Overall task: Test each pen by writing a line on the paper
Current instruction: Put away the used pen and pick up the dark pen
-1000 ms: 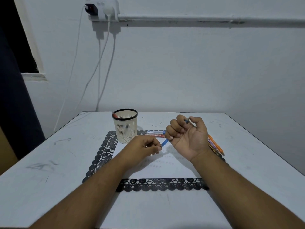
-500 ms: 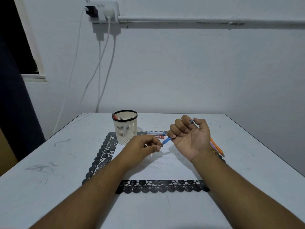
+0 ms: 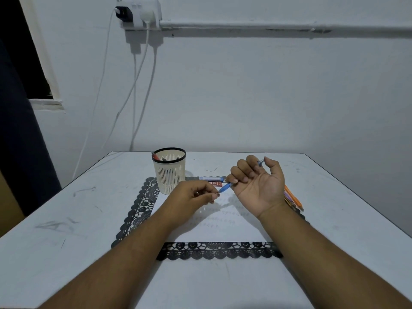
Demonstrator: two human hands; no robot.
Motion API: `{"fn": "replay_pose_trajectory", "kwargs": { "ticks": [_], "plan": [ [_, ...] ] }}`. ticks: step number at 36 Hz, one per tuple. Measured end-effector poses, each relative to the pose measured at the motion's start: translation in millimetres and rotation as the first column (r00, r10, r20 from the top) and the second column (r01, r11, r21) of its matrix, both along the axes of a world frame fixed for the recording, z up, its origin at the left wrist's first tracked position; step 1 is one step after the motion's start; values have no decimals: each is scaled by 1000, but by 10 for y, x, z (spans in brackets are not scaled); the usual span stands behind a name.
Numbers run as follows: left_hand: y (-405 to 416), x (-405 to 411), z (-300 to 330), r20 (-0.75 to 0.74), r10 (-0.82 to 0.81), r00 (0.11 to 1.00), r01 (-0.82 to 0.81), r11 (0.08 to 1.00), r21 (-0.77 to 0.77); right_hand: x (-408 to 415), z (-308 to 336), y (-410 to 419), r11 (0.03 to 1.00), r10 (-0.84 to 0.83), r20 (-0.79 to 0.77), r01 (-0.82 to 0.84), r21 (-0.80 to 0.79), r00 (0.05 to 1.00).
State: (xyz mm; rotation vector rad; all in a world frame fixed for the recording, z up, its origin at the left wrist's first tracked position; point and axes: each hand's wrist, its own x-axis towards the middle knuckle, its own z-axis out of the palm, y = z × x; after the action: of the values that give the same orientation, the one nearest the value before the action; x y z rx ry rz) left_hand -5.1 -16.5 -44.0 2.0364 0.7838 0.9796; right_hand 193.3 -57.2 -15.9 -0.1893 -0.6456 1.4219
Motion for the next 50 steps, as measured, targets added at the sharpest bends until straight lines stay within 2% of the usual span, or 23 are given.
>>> {"fn": "replay_pose_trajectory", "kwargs": {
  "ticks": [14,18,20,22,24,27,31,35,37,40,44,50],
  "plan": [
    [9,0,16,44,32,999,-32,999,12,26,-24,15,999,-34,17,35,-39,999],
    [20,8,19,51,55,997,-56,998,29,-3,32,2,994,-57,134,69,-86,989],
    [25,9,28,54,71,996,-73,996,47,-43,41,-4,983,-90,299,133,-127,950],
    [37,-2,38,54,80,995,-84,995,61,-94,28,-3,973,-105,502,194,-128,858],
    [57,-31,50,50,85,995,-89,994,70,-134,7,-2,976,-58,603,173,-134,796],
    [119,-113,75,28,113,993,-114,993,42,-105,-20,30,975,-10,559,133,-180,829],
    [223,-255,104,-15,197,980,-197,980,-11,24,-56,92,963,-69,514,192,-190,855],
    [226,-359,123,-99,262,960,-268,962,-59,122,-128,102,926,-154,671,343,-159,725],
    [207,-368,130,-167,278,946,-292,955,-60,125,-172,95,923,-145,731,357,-143,667],
    [182,-345,104,-206,284,937,-311,943,-116,96,-211,76,937,-89,765,313,-152,638],
    [173,-339,14,-133,249,959,-275,931,-242,-25,-256,48,954,-31,822,262,-145,568],
    [263,-371,-25,-195,223,955,-262,944,-203,-235,-270,-74,978,46,870,153,-139,491]
  ]
}}
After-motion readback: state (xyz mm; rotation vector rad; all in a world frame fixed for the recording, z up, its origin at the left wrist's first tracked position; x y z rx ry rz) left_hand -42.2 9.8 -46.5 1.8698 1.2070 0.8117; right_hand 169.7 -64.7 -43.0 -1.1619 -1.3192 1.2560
